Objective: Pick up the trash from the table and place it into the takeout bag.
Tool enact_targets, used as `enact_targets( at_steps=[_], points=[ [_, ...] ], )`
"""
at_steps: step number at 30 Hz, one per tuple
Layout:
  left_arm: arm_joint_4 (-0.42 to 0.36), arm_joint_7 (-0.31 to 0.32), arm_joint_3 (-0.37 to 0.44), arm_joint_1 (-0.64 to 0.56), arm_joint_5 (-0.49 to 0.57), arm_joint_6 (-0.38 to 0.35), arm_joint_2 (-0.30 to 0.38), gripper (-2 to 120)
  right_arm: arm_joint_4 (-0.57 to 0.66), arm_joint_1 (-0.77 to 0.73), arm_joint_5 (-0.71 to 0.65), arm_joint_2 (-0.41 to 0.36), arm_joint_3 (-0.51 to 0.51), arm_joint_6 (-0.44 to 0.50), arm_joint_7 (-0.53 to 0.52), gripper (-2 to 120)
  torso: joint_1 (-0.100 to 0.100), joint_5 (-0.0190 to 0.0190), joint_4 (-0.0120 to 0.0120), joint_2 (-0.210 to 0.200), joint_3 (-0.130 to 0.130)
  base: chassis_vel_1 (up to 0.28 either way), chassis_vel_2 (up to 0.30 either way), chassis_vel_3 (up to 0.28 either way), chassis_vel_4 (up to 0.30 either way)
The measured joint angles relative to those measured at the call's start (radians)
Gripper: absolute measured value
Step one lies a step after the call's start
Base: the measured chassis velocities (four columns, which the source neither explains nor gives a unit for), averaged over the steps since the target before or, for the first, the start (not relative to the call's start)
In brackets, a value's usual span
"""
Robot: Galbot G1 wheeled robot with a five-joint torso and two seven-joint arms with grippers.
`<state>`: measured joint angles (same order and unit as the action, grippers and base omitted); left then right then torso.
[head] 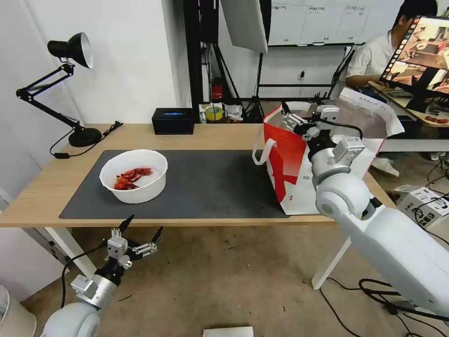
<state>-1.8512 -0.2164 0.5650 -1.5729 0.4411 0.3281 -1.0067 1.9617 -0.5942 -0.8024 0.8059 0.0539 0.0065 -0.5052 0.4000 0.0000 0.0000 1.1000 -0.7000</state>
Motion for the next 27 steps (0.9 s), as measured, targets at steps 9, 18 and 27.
enact_targets(
  at_steps=[9, 18, 27],
  points=[
    [0.0, 0.0, 0.0, -0.001, -0.002, 0.002, -0.004, 100, 0.069, -0.079, -0.024, -0.028, -0.006, 0.021, 0.119, 100, 0.0, 0.0, 0.0, 0.0, 0.0, 0.0, 0.0, 0.0, 0.0],
    [0.0, 0.0, 0.002, -0.002, -0.002, 0.006, -0.004, 100, 0.149, -0.236, -0.014, -0.059, -0.047, 0.025, 0.243, 100, 0.0, 0.0001, 0.0, 0.0, 0.0, 0.0, 0.0, 0.0, 0.0],
    [-0.003, 0.0, 0.009, 0.004, -0.003, 0.011, -0.014, 100, 0.203, -0.432, 0.073, -0.064, -0.117, 0.029, 0.297, 100, 0.0, 0.0, 0.0, 0.0, 0.0, 0.0, 0.0, 0.0, 0.0]
  ],
)
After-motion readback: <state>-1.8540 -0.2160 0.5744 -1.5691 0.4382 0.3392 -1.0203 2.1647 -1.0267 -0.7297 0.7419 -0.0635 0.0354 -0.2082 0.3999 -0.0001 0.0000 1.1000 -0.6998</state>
